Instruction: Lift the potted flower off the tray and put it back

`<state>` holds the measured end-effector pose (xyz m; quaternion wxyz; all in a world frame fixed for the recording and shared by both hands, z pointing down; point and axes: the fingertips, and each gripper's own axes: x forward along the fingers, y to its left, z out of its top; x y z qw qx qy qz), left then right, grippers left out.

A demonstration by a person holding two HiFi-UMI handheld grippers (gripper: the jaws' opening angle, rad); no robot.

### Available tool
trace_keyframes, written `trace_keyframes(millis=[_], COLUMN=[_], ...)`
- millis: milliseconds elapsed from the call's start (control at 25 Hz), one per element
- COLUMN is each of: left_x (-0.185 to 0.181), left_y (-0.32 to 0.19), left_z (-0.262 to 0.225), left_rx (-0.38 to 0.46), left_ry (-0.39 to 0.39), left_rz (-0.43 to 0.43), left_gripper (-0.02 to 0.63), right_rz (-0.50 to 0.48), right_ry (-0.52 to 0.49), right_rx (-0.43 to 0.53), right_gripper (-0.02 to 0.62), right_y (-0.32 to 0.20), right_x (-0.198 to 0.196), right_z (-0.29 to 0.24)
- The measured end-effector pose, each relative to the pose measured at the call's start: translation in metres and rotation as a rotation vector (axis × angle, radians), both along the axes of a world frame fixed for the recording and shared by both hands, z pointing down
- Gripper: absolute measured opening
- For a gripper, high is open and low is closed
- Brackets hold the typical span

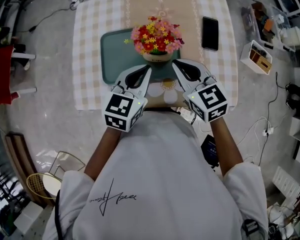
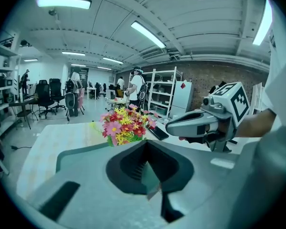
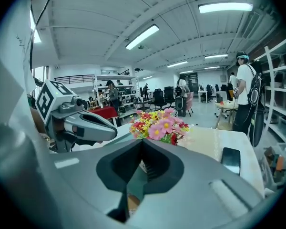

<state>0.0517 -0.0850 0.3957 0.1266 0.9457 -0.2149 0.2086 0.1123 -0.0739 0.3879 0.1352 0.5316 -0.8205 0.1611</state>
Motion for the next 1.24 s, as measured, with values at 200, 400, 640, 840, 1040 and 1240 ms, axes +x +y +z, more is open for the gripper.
trace_keyframes(millis=[200, 400, 640, 840, 1040, 1240], left_x=[-0.006, -0.011, -0.017, -0.018, -0.02, -0.023], left_y=[0.004, 0.008, 0.016, 0.028, 0.029, 0.024], left_z=[-0.011, -0.017, -0.014, -0.015, -0.018, -0.016], left_rx=[-0.008, -0.026, -0.006, -0.024, -0.038, -0.047], left_ry=[0.046, 0.082, 0.073, 0.079, 0.104, 0.117], left_rz=[-0.005, 0.0, 0.004, 0.035, 0.042, 0.025], left_gripper=[-0.002, 0.0, 0.002, 0.005, 0.005, 0.005], right_rz=[-0.038, -0.045, -0.076, -0.085, -0.122, -0.144], right_ry=[0.069, 0.057, 0.06, 0.07, 0.064, 0.062], right_rx=[0.016, 0.012, -0.007, -0.015, -0.026, 0.038], right_gripper=[0.005, 0.004, 0.005, 0.003, 0.005, 0.005], right_y=[0.006, 0.011, 0.019, 0.026, 0.03, 0.023], right_x=[-0.013, -0.023, -0.037, -0.048, -0.059, -0.065], right_z=[-0.005, -0.007, -0.003, -0.006, -0.006, -0.017])
